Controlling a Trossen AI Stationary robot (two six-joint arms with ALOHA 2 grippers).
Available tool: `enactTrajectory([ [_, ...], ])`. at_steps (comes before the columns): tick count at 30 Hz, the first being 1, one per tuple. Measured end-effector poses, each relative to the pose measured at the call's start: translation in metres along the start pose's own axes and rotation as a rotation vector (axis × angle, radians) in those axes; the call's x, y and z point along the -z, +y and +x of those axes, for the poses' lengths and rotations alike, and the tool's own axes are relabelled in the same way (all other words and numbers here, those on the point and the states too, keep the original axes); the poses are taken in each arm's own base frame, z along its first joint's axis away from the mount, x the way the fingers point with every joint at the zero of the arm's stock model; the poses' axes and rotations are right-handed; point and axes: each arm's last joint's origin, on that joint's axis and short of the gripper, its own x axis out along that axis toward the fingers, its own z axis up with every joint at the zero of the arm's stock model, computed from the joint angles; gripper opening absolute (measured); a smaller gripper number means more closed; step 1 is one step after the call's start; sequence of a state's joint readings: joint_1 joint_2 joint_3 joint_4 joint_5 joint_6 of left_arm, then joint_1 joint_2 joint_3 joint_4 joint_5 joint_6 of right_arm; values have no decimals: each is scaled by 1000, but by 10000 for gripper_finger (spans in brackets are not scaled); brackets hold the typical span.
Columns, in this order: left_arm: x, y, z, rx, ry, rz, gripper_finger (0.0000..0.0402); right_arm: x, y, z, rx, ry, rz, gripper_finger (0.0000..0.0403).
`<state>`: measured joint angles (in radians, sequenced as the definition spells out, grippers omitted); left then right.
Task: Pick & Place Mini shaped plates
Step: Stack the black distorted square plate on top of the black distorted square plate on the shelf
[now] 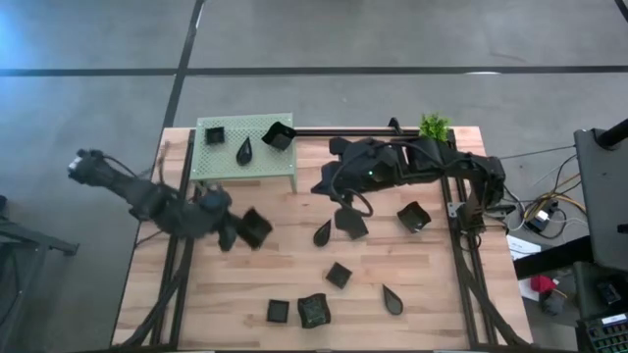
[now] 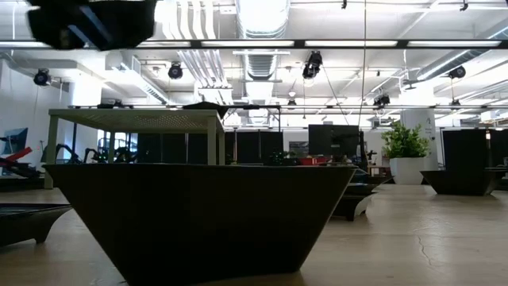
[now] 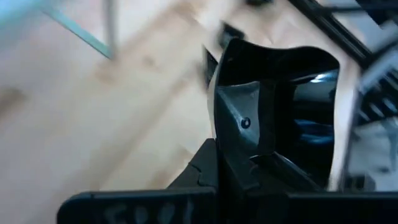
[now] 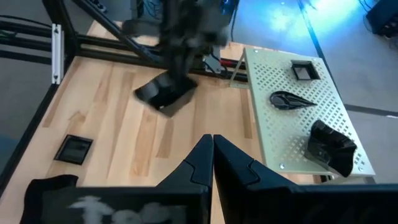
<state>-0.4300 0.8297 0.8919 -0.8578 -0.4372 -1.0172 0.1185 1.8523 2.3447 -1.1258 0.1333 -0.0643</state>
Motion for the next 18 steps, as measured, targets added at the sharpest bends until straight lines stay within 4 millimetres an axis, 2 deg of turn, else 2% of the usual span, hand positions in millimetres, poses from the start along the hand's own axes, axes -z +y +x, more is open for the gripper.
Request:
enactTrajectory([
  [6,-56,18,-28,-137,-59,-16,0,0,-7,-1,15,0,11,8],
  [10,-90,28,-35,-156,-77,-20,0,0,-9,-2,21,-2,15,8],
  [14,-122,41,-29,-169,-54,-22,0,1,-10,-2,23,-2,17,8],
  [18,-150,59,-10,-142,13,-22,0,1,-10,-2,23,-2,17,8],
])
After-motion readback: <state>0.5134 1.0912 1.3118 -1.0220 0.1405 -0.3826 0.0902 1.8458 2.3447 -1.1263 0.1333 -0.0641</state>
